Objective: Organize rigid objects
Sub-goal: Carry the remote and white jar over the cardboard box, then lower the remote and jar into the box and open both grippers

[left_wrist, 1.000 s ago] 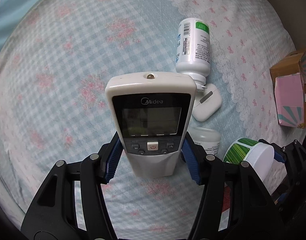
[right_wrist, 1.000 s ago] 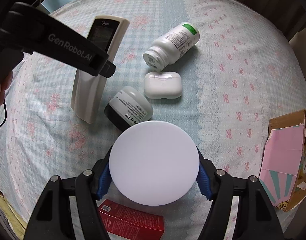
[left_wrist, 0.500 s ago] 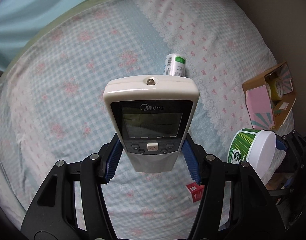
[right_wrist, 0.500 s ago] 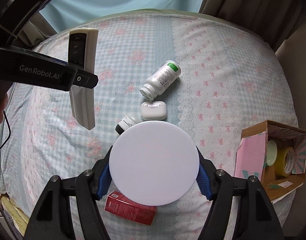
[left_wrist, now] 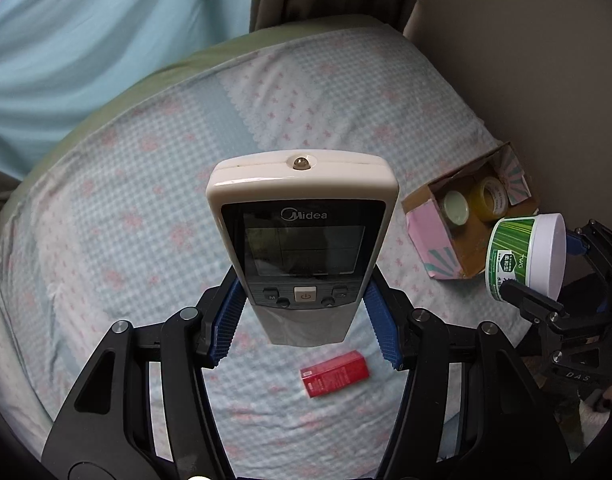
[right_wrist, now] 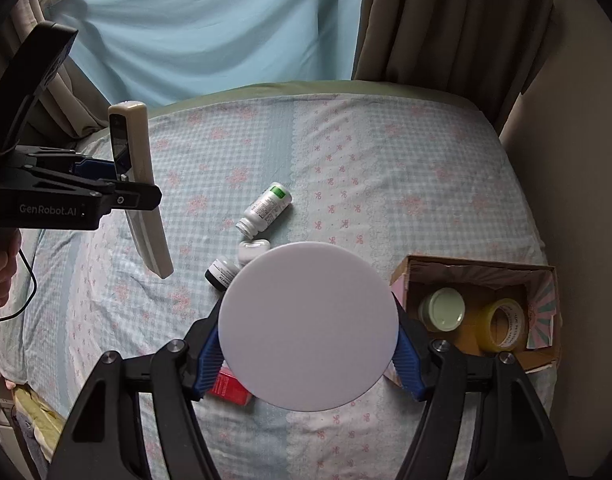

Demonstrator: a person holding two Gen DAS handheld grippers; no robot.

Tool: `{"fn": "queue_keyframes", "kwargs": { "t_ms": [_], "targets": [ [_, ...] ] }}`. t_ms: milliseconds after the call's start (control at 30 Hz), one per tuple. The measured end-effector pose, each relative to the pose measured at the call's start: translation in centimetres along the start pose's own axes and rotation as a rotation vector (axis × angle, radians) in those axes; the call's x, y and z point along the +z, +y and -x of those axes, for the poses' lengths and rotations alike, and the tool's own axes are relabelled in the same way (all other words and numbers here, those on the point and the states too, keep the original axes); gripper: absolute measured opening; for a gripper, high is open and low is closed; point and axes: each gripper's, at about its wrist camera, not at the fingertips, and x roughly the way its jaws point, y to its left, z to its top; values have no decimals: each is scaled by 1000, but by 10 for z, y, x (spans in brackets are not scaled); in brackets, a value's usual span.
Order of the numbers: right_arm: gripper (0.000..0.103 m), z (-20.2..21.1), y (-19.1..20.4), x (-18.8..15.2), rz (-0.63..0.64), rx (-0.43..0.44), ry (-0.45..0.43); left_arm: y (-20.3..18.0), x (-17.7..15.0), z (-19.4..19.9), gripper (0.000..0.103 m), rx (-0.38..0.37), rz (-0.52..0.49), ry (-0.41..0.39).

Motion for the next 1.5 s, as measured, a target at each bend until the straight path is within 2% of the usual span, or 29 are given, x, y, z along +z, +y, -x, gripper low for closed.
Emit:
{"fn": "queue_keyframes", "kwargs": {
  "t_ms": [200,400,733,1067,1267,1500],
  "targets": [
    [66,37,-73,-9,4,-7,-31,-77,13,9,54,-29,3,-22],
    [66,56,-147,-25,3,-33,-37,-159,28,-5,54,-67,-28,-19],
    [66,41,-249,-55,-5,-75,26,-266,48,-65,54,-134,-54,39],
    [66,-29,-315,-71,-20,-37,111,-312,58,-147,54,-141,-47,140],
    [66,-72,-331,-79,-18,-12,158,-325,67,-191,54,-135,-62,199],
    [66,-109,-336,-75,1,41,160,-338,76,-227,54,-114,-104,238]
  ]
}}
